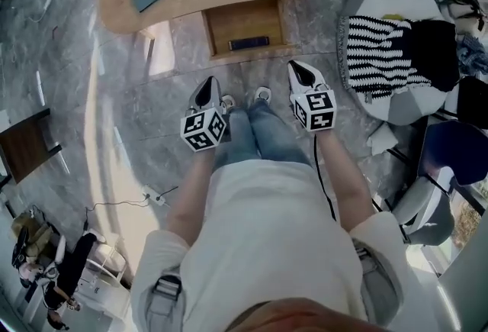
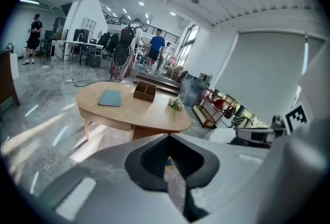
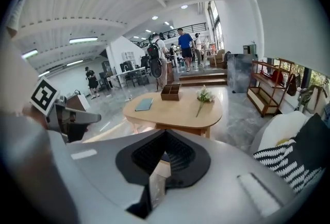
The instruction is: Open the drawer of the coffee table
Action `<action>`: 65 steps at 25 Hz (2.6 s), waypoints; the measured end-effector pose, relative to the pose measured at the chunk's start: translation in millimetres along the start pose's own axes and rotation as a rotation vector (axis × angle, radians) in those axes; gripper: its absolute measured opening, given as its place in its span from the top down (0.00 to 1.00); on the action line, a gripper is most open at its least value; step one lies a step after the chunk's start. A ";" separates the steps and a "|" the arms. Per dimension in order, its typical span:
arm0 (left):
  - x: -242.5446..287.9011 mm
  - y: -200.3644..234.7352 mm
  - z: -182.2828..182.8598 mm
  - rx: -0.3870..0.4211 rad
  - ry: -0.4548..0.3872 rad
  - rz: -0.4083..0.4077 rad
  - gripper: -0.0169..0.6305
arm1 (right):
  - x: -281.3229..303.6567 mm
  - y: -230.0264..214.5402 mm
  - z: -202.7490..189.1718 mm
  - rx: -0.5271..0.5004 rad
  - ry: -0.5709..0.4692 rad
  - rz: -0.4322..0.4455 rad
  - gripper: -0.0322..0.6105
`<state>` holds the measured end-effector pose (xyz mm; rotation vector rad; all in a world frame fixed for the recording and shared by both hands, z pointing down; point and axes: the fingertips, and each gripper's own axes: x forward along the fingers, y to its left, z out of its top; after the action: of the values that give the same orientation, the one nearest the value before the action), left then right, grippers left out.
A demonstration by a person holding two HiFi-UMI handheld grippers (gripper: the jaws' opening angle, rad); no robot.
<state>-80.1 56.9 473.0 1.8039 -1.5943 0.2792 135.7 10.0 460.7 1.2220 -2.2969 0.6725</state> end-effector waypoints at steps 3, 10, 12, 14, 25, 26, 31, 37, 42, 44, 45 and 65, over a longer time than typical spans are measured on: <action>-16.4 -8.2 11.5 0.015 -0.004 -0.022 0.98 | -21.7 15.5 18.5 0.042 -0.046 -0.005 0.95; -47.2 -33.6 50.9 0.091 -0.048 -0.135 0.98 | -53.8 71.8 44.8 0.060 -0.134 0.026 0.95; -59.9 -40.6 61.5 0.110 -0.063 -0.168 0.98 | -64.0 90.6 50.6 0.056 -0.152 0.025 0.95; -74.5 -46.1 69.7 0.128 -0.072 -0.200 0.98 | -75.0 108.6 55.0 0.057 -0.172 0.018 0.95; -146.9 -51.7 63.9 0.208 -0.068 -0.291 0.98 | -133.4 176.0 49.3 0.064 -0.266 -0.031 0.95; -153.6 -52.3 61.9 0.216 -0.068 -0.299 0.98 | -138.3 180.4 48.4 0.062 -0.272 -0.032 0.95; -184.0 -56.9 52.0 0.246 -0.076 -0.340 0.98 | -159.6 200.5 46.0 0.047 -0.298 -0.034 0.95; -208.1 -62.2 39.4 0.255 -0.092 -0.365 0.98 | -178.9 216.7 40.2 0.027 -0.330 -0.035 0.95; -223.4 -58.8 34.3 0.262 -0.100 -0.374 0.98 | -186.8 229.5 35.9 0.024 -0.343 -0.028 0.95; -227.2 -57.0 34.1 0.263 -0.103 -0.375 0.98 | -188.2 233.4 35.0 0.021 -0.345 -0.024 0.95; -228.7 -56.1 33.8 0.263 -0.105 -0.375 0.98 | -188.6 235.1 34.4 0.020 -0.345 -0.023 0.95; -237.6 -50.9 36.3 0.266 -0.128 -0.378 0.98 | -191.9 249.0 36.9 0.004 -0.370 -0.028 0.95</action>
<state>-94.6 220.0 289.8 2.3243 -1.3089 0.2094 15.9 229.8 267.1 1.4812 -2.5666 0.4708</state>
